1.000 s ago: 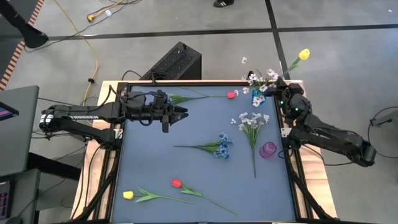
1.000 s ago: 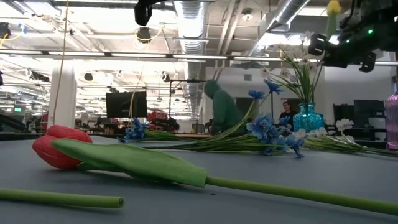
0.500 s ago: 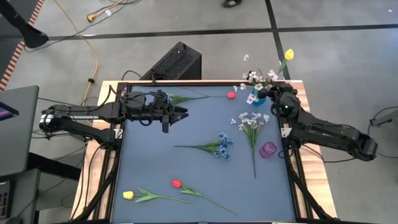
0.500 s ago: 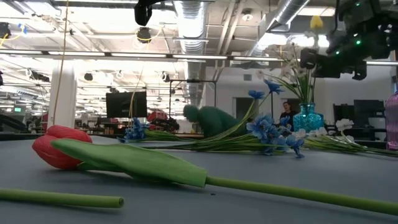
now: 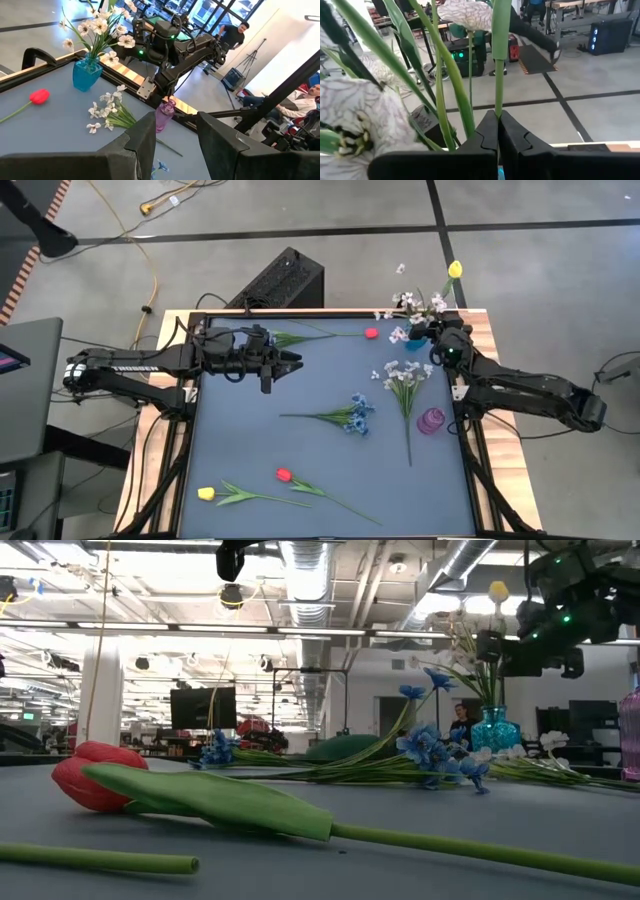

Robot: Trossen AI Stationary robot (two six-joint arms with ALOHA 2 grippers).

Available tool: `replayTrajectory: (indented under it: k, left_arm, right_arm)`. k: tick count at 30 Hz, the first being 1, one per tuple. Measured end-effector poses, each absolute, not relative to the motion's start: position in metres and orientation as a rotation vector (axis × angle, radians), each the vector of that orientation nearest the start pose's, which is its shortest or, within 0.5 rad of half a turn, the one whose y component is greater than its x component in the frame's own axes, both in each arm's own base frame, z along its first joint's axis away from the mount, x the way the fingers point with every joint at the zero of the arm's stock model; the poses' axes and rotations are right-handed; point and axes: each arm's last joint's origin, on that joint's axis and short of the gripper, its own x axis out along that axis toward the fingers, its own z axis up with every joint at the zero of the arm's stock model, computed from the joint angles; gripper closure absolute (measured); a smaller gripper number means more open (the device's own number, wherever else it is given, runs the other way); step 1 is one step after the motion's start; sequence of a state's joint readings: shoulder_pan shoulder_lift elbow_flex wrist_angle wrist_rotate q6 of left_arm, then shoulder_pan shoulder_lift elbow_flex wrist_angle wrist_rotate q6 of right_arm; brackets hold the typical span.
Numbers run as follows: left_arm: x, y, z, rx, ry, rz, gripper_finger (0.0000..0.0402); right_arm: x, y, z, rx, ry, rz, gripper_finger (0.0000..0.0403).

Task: Sort flowers into vase by color
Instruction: Put the top yellow flower into the blue vase, then put the white flowers into the blue vase

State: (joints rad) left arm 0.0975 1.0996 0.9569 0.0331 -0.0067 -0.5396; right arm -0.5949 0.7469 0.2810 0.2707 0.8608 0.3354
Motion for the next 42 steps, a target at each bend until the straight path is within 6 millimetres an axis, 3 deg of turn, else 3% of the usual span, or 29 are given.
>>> replayTrajectory:
  k: [17,28,42]
  left_arm:
    - [0.246,0.023,0.353,-0.541,0.087,0.106,0.0271]
    - [0.246,0.023,0.353,-0.535,0.087,0.105,0.0271]
    - [0.246,0.024,0.353,-0.533,0.087,0.105,0.0271]
  right_arm:
    - [0.121,-0.103,0.205,0.253,0.029,-1.403,0.0301]
    - [0.118,-0.087,0.207,0.258,0.093,-1.265,0.0229]
    - [0.107,-0.076,0.248,0.259,0.334,-1.181,0.0223]
